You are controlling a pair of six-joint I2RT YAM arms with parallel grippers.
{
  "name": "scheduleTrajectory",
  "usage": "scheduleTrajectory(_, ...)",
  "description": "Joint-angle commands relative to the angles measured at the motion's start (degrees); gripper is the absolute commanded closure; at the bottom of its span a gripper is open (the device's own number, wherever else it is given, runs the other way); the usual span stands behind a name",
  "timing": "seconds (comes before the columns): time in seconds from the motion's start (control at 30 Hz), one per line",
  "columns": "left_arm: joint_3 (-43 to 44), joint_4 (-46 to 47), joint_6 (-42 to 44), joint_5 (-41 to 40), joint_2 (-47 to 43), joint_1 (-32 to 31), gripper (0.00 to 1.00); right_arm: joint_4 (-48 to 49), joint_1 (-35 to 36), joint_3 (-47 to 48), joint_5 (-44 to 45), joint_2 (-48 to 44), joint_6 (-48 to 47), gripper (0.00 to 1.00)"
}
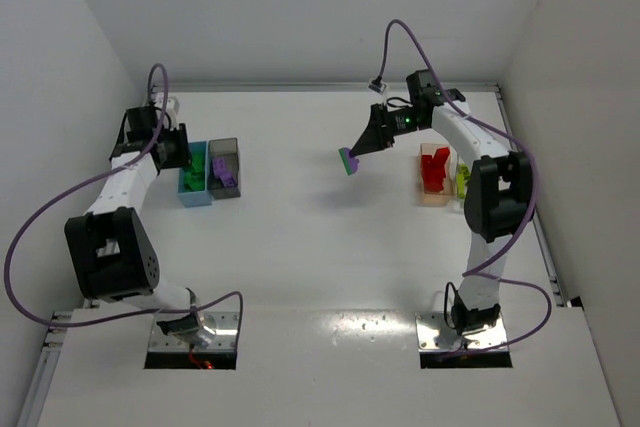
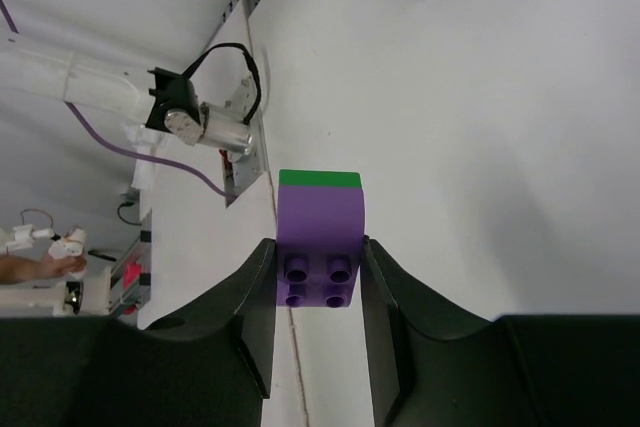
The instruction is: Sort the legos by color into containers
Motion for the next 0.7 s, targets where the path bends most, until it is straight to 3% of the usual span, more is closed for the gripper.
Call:
scheduleTrajectory(0.0,0.39,0.12,-1.06,-1.18,1.31,0.25,0.69,2.11,0.51,0.07,-0.71,-2.46,-0.19,0.98)
scheduleTrajectory(0.07,0.39,0.12,-0.53,-1.18,2.19,0.78,0.61,2.11,0.51,0.07,-0.71,-2.46,-0.19,0.98)
scheduleTrajectory(0.2,0.39,0.12,-0.53,-0.47,3.70,0.78,0.33,2.11,0.51,0.07,-0.71,-1.94,0.34,0.98)
scheduleTrajectory(0.33,1.01,0.12,-1.14,0.67,4.31,0.78,0.22,2.11,1.03,0.07,-0.18,-1.94,0.34,0.98)
scheduleTrajectory(0.4,1.53,0.12,-1.14,2.15,2.04,1.39,0.22,2.11,1.03,0.07,-0.18,-1.94,0.34,0.98)
scheduleTrajectory(0.5,0.13,2.39,-0.10,18.89,-4.44,2.62,0.23,2.63,1.74,0.07,-0.18,-1.94,0.34,0.98)
scheduleTrajectory(0.53,0.13,2.92,2.70,34.35,-6.04,3.41,0.24,2.63,1.74,0.59,-0.70,-1.94,0.34,0.98)
scheduleTrajectory(0.63,-0.58,3.45,4.74,54.57,-7.04,2.29,0.24,2.63,3.05,1.21,-2.19,-1.41,0.86,0.98)
scheduleTrajectory(0.67,0.03,1.80,4.74,64.73,-5.72,1.49,0.22,2.63,3.05,1.21,-2.20,-0.71,0.87,0.98)
